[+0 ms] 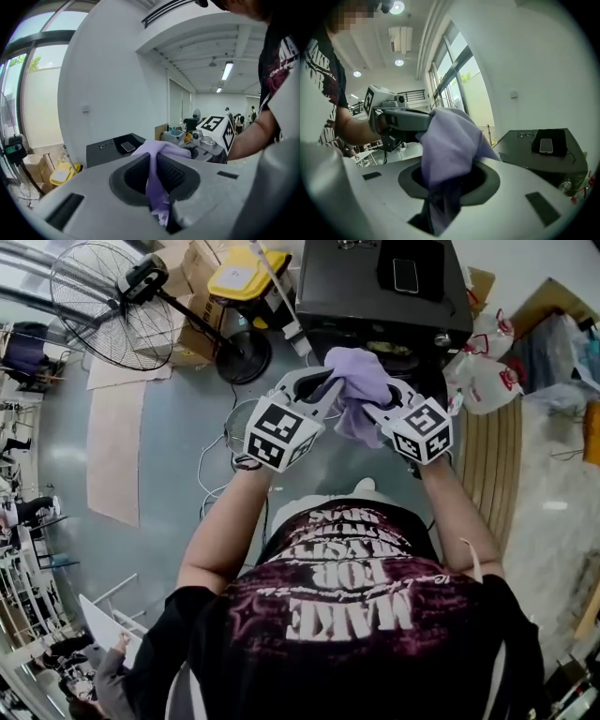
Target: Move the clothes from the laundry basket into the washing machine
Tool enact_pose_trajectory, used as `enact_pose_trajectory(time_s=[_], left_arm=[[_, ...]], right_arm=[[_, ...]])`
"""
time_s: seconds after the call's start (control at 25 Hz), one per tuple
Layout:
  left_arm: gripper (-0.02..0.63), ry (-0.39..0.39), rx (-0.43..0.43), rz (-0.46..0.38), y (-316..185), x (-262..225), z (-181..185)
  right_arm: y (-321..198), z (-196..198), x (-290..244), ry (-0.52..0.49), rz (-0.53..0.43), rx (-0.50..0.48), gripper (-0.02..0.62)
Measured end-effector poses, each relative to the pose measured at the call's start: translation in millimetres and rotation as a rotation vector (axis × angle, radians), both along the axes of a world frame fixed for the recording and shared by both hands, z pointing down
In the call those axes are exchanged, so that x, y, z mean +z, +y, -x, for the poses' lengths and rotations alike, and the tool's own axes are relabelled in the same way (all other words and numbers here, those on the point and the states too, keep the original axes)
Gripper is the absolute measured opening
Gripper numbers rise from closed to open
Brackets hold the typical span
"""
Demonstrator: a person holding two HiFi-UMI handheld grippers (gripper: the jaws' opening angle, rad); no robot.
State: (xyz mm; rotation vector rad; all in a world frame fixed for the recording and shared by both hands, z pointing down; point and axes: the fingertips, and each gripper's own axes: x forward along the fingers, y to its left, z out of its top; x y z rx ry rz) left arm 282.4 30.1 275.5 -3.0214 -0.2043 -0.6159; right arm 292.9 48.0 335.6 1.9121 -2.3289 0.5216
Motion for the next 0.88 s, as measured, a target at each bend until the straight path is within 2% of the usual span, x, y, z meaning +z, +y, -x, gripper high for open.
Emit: enact_pose_trajectory(time_s=[0.08,0.24,0.32,0.56,0.64,0.88], left_arm=[[0.038,0.029,-0.003,0.014,2,-13,-3],[0.035,0.071,0.010,0.012,12,-38,-6],[0.034,0.089,0.028,-0.003,17,-50,-5],[0.034,0.103,0.095,-0.087,35,-66,-2],[0.034,0.100,0.064,-0.082,30,-64,-2],[0.034,0.102,-0.032,-0.028,7,-65,0]], right_arm=[[3,-1,-4,-0.022,-0.040,-0.003,0.154],[13,-8,-4,-0.072,-0.094,0.006,0.300],[19,-14,0,-0.084,-0.101,0.011,0.351],[20,-16,9,0.048,-0.095,-0.033,0.402],[20,-8,13,0.063,-0.087,-0.084,0.427],[33,14,12,-0.002,-0.128,-0.208,0.496]])
